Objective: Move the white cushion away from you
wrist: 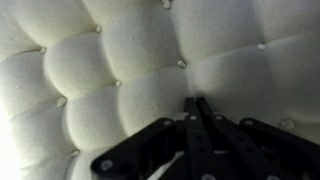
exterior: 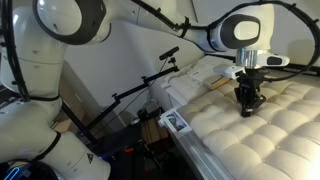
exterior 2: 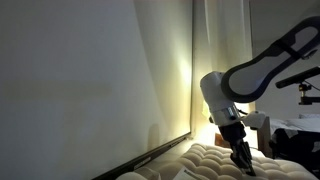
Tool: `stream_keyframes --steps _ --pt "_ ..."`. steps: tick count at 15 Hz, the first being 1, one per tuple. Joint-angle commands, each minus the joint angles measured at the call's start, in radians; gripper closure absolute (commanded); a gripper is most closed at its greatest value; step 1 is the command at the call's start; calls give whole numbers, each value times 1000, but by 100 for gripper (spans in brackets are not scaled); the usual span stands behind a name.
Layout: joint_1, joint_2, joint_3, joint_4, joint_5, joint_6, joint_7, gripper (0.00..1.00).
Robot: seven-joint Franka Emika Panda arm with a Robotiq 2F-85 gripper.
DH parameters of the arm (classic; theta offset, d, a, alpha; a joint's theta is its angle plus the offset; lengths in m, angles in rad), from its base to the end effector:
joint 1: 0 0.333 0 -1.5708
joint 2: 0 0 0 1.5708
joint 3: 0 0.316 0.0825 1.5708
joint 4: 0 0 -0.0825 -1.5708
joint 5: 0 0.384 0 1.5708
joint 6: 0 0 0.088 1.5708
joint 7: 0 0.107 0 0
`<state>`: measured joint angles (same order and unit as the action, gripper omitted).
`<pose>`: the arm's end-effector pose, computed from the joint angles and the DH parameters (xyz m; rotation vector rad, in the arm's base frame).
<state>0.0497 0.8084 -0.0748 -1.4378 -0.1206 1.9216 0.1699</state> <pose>0.6865 -0.0177 0.1884 2.9156 -0.1762 -0.4577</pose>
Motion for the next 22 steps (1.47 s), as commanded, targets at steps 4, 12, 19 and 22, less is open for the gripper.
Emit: stream_keyframes --steps 4,12,19,22 --pt "20 11 -1 84 -9 -9 25 92" --pt "25 6 -3 75 -14 -61 9 92" --pt "42 157 -26 184 -27 -74 138 92" --pt "48 166 -30 206 -21 -56 189 92"
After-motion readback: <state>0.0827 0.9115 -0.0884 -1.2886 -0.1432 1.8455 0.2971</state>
